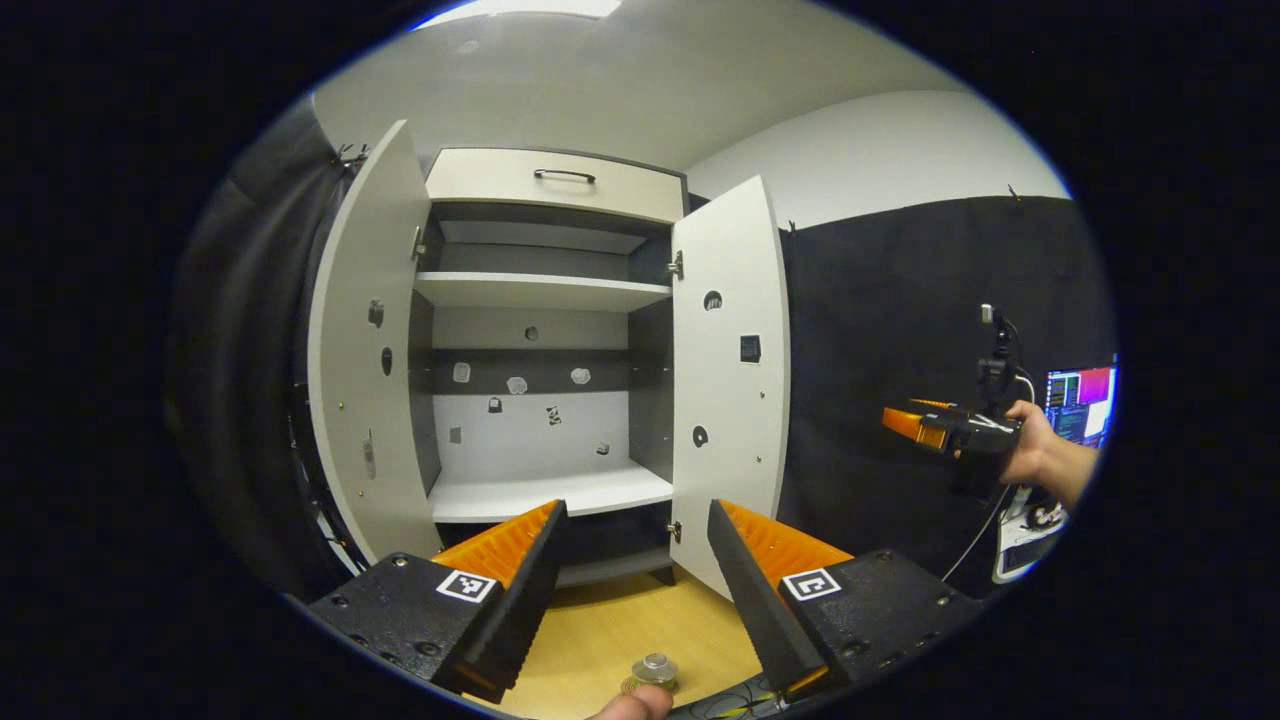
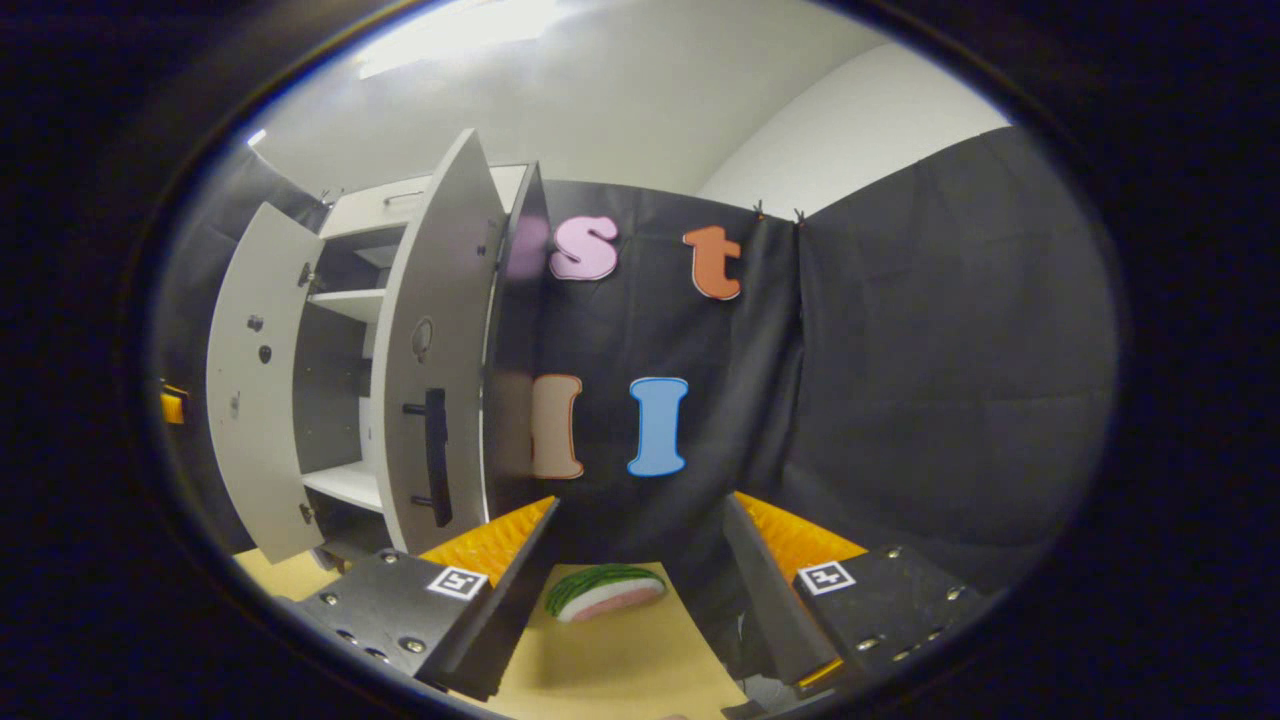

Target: Grasp the bottle in the cabinet with the left hand and place it on the coaster, then close the right door with the right hand and the left door with the left hand.

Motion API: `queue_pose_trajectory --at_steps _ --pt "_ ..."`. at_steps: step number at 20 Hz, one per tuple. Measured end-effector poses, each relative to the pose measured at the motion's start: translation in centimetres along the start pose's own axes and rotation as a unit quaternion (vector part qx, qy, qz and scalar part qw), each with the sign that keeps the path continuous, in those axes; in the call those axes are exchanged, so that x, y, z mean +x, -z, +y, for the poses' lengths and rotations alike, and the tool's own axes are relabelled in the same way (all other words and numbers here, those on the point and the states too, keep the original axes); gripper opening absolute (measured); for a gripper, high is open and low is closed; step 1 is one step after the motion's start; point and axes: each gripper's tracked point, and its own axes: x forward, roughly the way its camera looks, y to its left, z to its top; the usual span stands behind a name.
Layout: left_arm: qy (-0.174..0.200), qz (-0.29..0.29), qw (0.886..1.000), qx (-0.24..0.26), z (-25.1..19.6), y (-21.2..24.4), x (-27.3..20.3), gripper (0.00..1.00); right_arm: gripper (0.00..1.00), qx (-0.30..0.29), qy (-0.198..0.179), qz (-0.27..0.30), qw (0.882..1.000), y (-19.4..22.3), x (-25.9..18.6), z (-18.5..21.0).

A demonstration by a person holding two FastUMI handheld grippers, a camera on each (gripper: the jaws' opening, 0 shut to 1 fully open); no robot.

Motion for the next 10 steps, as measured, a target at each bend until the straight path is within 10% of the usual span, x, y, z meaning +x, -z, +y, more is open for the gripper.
queue_pose_trajectory --at_steps 10 --pt "-0.092 0.005 0.996 -0.004 6.6 1.7 -5.6 0.88 0.97 0.015 -0.059 0.030 0.998 -0.7 9.4 5.6"
